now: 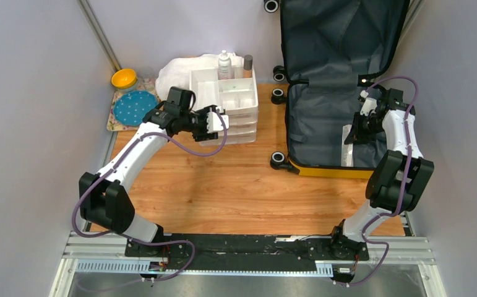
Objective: Open, take out, and arrange the luggage
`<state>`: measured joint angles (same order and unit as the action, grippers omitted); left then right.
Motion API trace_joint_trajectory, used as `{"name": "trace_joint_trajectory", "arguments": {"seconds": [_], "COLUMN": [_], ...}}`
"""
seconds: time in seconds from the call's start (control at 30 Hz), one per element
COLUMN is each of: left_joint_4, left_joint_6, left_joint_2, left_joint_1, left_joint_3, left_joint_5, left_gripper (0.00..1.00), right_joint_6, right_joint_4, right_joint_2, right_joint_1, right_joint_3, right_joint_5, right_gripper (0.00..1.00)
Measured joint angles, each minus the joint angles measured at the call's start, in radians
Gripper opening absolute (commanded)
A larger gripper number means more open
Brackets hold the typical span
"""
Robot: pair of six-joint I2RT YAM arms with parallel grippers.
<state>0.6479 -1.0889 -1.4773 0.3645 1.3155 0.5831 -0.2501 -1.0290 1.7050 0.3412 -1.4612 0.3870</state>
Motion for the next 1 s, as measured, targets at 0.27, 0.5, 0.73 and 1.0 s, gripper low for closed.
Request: {"name": "trace_joint_trajectory", "arguments": {"seconds": [0.27, 0.5, 0.73, 1.0], "left_joint_4": [-0.043, -0.043, -0.036, -0.066], "left_joint_6": [-0.003, -0.002, -0.002, 0.0], "left_joint_2": [-0.041, -0.055, -0.055, -0.054], "left_joint_1": [0.0, 0.0, 0.0, 0.0], "left_joint_3": [0.0, 0.018, 0.051, 0.043], "left_joint_5": [-0.027, -0.023, 0.014, -0.005], "left_gripper": [0.64, 0.64, 0.64, 0.6], "right_joint_6": [0.0, 0.0, 0.0, 0.004], "right_joint_4": [0.0, 0.0, 0.0, -0.002], "right_joint_2": [0.0, 0.0, 0.003, 0.024], "right_joint_1": [0.0, 0.0, 0.0, 0.0], "right_joint_3": [0.0, 0.0, 0.0, 0.0], "right_joint_5": [0.0, 0.0, 0.0, 0.001], "right_gripper": [0.0, 0.0, 0.0, 0.0]}}
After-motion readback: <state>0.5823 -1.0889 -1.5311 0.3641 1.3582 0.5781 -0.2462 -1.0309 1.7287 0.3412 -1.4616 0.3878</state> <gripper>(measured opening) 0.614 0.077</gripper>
